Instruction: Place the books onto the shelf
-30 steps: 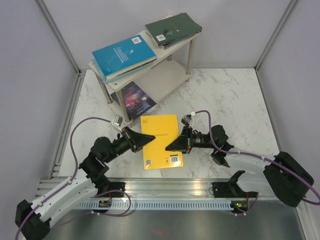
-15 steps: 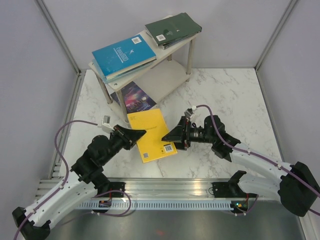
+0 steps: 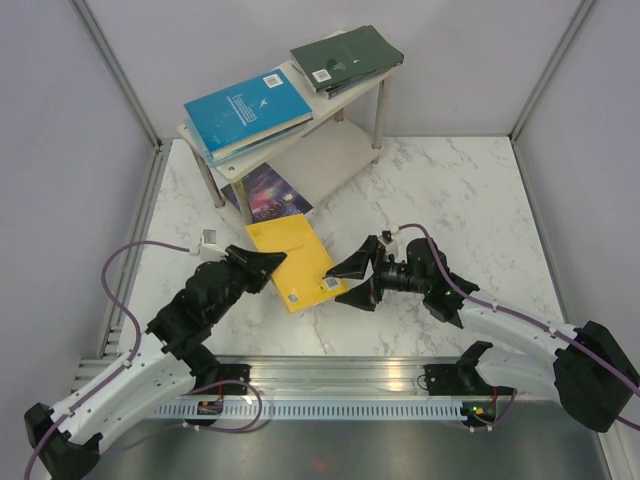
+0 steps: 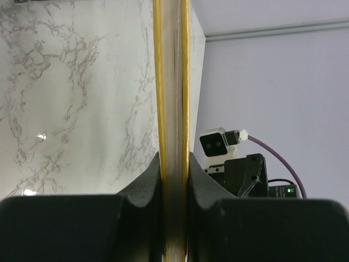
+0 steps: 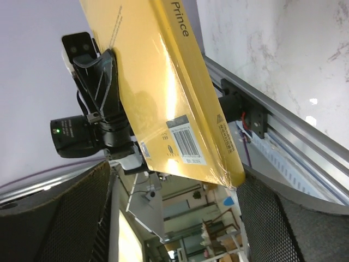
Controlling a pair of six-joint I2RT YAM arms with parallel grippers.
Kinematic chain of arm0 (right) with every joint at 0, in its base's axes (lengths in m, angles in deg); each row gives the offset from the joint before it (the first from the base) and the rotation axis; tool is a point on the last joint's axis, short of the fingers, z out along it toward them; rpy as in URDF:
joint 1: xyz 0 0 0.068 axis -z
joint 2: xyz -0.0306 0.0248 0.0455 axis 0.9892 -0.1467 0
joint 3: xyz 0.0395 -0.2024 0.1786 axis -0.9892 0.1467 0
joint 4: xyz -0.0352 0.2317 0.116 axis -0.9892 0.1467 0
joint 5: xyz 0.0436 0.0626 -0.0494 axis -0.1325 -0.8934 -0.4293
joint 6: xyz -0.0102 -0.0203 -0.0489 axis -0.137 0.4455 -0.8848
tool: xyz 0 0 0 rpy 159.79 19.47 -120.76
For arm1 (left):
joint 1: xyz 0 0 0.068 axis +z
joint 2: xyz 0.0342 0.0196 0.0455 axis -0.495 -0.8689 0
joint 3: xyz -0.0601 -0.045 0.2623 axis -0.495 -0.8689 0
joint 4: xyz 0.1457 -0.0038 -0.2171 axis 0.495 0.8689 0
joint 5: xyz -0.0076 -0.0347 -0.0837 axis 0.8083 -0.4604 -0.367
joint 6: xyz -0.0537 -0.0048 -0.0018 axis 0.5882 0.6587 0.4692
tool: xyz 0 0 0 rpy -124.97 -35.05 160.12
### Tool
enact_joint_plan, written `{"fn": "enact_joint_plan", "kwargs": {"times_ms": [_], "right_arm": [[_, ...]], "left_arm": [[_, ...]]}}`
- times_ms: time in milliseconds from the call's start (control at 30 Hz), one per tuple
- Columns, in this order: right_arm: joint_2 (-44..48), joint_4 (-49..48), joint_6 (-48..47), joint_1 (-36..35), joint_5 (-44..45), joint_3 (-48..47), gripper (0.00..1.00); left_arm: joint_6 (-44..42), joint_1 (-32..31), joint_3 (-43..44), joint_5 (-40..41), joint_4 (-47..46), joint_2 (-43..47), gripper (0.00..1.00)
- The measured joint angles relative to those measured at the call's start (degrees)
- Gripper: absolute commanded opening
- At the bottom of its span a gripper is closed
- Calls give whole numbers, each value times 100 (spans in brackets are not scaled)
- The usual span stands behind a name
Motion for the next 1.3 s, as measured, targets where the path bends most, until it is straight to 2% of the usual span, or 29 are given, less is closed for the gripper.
{"fn": "enact_joint_plan", "kwargs": {"times_ms": [233, 333, 567, 733, 833, 900, 933, 1033, 1067, 1200, 1233, 1300], "right_arm": [[-413, -883, 1121, -181, 367, 20, 84], [-619, -1132, 1530, -262, 562, 7, 72], [-645, -940, 1917, -319, 1191, -525, 54], [-597, -577, 1954, -367, 1620, -793, 47], [-590, -361, 1980, -374, 1821, -837, 37], [-592, -258, 2052, -372, 1954, -839, 26], [-592, -286, 2068, -356, 2028, -839, 15], [-605, -282, 2079, -254, 2052, -839, 0], [-608, -282, 2070, -223, 2020, -839, 0], [-584, -269, 1860, 22, 1670, -839, 0], [-555, -243, 1779, 205, 1572, -839, 0], [-487, -190, 1692, 518, 1558, -861, 0]], "left_arm": [[103, 0, 317, 181, -122, -474, 2], [164, -7, 328, 234, -192, -581, 2], [511, -94, 337, 761, -560, -560, 2], [691, -361, 503, 1228, -730, -800, 2], [763, -575, 660, 1438, -791, -1130, 2], [807, -667, 763, 1582, -774, -1333, 2], [907, -675, 780, 1641, -780, -1414, 2], [1014, -708, 817, 1714, -813, -1537, 2], [1034, -710, 817, 1714, -811, -1539, 4], [1064, -761, 815, 1628, -809, -1473, 27], [1054, -780, 815, 1550, -785, -1436, 39], [841, -850, 815, 1311, -586, -1327, 55]]}}
